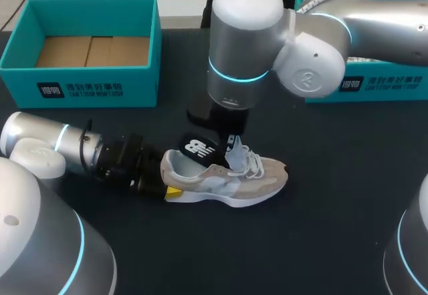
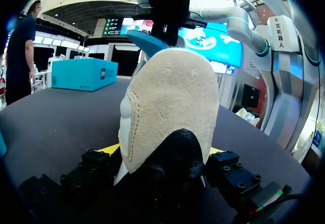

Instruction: Take the shoe out of the shoebox, open the shoe tongue, remove and reinsert the insole, then place the shoe into the shoebox

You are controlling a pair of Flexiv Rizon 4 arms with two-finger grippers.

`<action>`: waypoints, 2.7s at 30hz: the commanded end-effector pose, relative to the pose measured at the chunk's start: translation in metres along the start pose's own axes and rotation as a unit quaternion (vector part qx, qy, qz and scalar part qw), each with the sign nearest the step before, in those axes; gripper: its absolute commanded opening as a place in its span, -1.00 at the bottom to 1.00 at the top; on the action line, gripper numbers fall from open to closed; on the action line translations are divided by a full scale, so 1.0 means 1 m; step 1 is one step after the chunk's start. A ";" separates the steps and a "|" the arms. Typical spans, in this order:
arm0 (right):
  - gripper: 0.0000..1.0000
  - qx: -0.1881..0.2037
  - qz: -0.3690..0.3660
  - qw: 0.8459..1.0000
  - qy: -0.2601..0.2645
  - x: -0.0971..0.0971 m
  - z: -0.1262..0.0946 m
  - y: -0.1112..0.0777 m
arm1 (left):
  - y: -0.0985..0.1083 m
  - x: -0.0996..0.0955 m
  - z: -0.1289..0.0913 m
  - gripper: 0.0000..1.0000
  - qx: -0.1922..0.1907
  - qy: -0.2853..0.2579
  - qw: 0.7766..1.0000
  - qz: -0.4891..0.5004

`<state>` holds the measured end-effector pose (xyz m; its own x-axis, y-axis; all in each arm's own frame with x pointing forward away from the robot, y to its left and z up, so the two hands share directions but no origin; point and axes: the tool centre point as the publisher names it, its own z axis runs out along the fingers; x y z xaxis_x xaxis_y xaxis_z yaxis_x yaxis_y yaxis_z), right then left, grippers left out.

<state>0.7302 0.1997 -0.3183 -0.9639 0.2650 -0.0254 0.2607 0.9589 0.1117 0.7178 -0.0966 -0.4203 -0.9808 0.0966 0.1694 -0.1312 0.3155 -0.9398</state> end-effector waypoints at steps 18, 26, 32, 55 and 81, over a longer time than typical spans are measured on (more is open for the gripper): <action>-1.00 -0.019 -0.061 0.997 0.035 0.024 -0.007 0.054 | 0.005 -0.002 0.003 -1.00 0.000 -0.001 1.000 0.000; -1.00 -0.029 -0.023 0.997 0.061 0.016 -0.003 0.063 | 0.005 -0.002 0.003 -1.00 0.000 -0.001 1.000 0.000; -1.00 -0.030 -0.010 0.997 0.074 0.009 -0.002 0.069 | 0.005 -0.002 0.003 -1.00 0.000 -0.001 1.000 0.000; 1.00 -0.034 0.065 0.974 0.213 -0.006 -0.005 0.060 | 0.005 -0.002 0.003 -1.00 0.000 -0.001 1.000 0.000; 1.00 -0.139 0.077 0.894 0.419 -0.007 -0.033 0.071 | 0.005 -0.002 0.003 -1.00 0.000 -0.001 1.000 0.000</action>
<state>0.7508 0.2592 -0.2781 -0.6670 0.1379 0.7321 0.4951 0.8164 0.2973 0.7178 -0.0966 -0.4202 -0.9808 0.0967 0.1695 -0.1313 0.3155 -0.9398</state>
